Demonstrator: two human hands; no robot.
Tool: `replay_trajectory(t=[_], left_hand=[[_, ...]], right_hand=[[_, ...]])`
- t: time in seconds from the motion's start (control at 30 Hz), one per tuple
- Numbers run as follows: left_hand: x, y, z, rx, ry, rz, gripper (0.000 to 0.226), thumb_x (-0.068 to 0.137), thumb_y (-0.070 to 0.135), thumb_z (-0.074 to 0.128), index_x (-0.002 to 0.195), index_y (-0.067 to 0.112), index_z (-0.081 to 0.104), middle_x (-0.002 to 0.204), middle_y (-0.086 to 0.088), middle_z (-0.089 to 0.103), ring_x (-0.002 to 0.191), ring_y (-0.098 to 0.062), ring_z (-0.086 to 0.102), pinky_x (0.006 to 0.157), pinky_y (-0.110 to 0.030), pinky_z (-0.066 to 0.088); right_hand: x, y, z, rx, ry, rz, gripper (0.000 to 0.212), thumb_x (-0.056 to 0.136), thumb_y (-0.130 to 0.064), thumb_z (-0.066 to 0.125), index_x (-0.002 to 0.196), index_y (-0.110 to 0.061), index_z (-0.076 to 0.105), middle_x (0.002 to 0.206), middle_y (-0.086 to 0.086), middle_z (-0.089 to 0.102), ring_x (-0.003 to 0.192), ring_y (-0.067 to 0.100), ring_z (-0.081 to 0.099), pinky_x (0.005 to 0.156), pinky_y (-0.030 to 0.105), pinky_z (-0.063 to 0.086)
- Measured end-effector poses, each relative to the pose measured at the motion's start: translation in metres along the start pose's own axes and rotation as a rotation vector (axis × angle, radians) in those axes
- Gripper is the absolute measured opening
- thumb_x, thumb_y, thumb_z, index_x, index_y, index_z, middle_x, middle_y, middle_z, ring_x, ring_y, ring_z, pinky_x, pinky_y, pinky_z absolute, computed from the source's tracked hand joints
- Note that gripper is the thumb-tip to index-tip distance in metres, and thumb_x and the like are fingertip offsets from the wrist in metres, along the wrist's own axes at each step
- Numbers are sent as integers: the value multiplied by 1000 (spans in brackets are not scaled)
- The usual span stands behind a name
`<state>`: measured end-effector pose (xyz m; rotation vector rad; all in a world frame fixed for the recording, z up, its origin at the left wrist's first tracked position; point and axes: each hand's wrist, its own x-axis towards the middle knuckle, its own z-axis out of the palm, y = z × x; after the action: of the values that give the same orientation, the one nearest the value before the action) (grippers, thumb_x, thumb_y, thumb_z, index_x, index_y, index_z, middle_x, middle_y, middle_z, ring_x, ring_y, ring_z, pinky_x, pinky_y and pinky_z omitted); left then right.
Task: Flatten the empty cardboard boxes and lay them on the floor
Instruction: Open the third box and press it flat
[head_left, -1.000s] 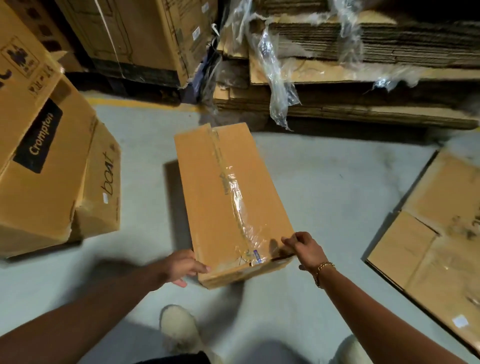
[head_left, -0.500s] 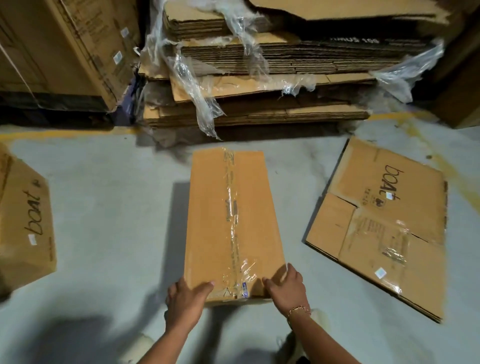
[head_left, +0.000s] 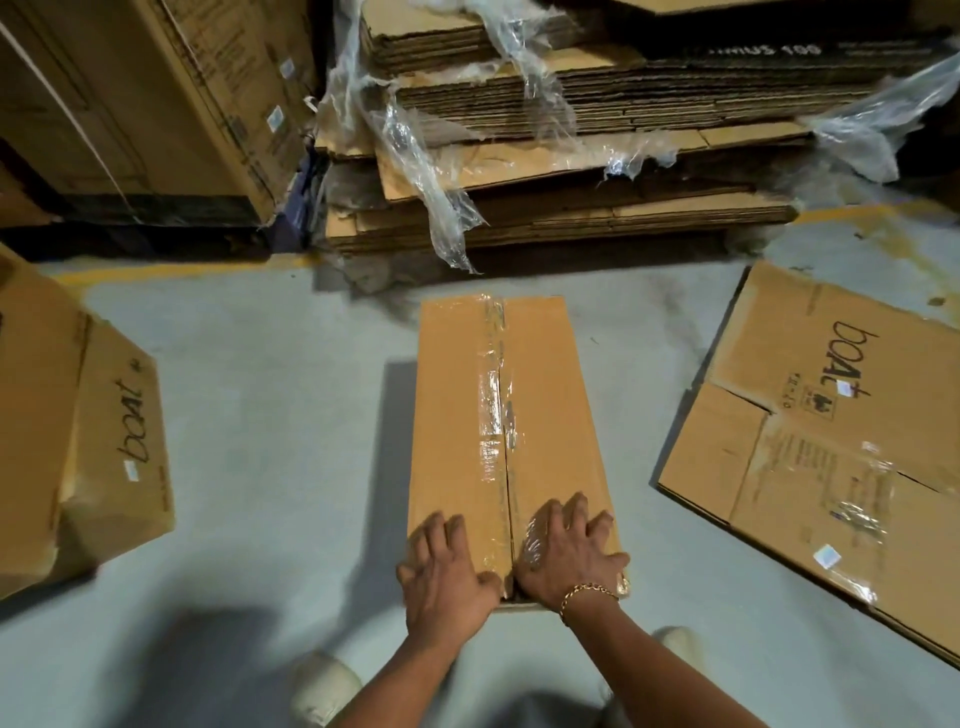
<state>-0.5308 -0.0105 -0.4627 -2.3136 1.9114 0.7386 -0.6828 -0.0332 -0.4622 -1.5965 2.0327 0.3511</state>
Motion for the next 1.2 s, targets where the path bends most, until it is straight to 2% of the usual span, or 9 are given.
replay_trajectory(t=[0.13, 0.23, 0.37, 0.47, 0.67, 0.8, 0.9, 1.1, 1.2], left_hand=[[10, 19, -6, -128, 64, -79, 83, 80, 71, 31, 150, 27, 27, 160, 2, 20, 148, -22, 15, 112, -51, 26], [19, 31, -13, -269, 172, -102, 85, 81, 76, 15, 149, 28, 31, 157, 4, 30, 145, -20, 24, 110, -50, 29], [24, 46, -16, -61, 88, 56, 85, 82, 68, 48, 152, 25, 25, 160, -1, 19, 147, -25, 19, 109, -52, 28], [28, 55, -15, 116, -81, 141, 100, 73, 41, 70, 154, 23, 14, 163, -5, 4, 149, -29, 11, 111, -56, 29], [25, 29, -59, 17, -87, 166, 104, 74, 27, 68, 155, 26, 3, 164, 0, -4, 149, -30, 14, 114, -51, 28], [28, -32, -103, 45, 27, 146, 109, 70, 26, 67, 157, 27, 0, 165, -1, 2, 146, -30, 24, 110, -48, 37], [37, -79, -109, 180, 116, -14, 109, 73, 28, 67, 158, 12, 1, 165, -8, 6, 146, -31, 25, 109, -49, 36], [65, -120, -68, 353, -226, -273, 76, 88, 32, 47, 157, 19, 18, 167, -10, -2, 151, -31, 7, 116, -52, 21], [73, -88, -58, 316, 26, -63, 73, 87, 40, 45, 155, 22, 26, 165, -7, 18, 149, -28, 18, 116, -53, 22]], right_hand=[[-3, -1, -14, 34, -41, -17, 101, 76, -75, 45, 155, -24, 11, 166, 9, 5, 148, 49, 13, 103, 59, 44], [-16, 8, -44, 107, -13, -135, 84, 69, -63, 56, 141, -29, 30, 150, 7, 39, 121, 41, 54, 88, 42, 52], [-21, 68, -72, 424, 136, -106, 82, 77, -37, 65, 149, -39, 26, 141, -3, 57, 102, 27, 67, 86, 39, 54], [-20, 117, -68, 493, 270, 60, 90, 84, -16, 67, 155, -35, 15, 151, 2, 45, 100, 26, 64, 80, 46, 59], [-22, 166, -22, -24, 186, 284, 86, 86, -33, 59, 157, -32, 11, 168, 1, 4, 152, 30, 9, 119, 49, 24], [-11, 157, -8, 184, 18, 316, 59, 93, -38, 47, 149, -31, 32, 161, -1, 28, 147, 31, 24, 115, 51, 26], [4, 152, -6, 322, -96, 320, 38, 82, -54, 60, 113, -33, 54, 125, 0, 53, 123, 35, 48, 101, 49, 37], [13, 153, 12, 598, -140, 234, 31, 79, -36, 77, 88, -15, 55, 100, 10, 67, 90, 25, 59, 77, 36, 42], [9, 146, 10, 662, -116, 230, 35, 79, -41, 68, 92, -12, 56, 99, 11, 66, 88, 26, 58, 73, 35, 40]])
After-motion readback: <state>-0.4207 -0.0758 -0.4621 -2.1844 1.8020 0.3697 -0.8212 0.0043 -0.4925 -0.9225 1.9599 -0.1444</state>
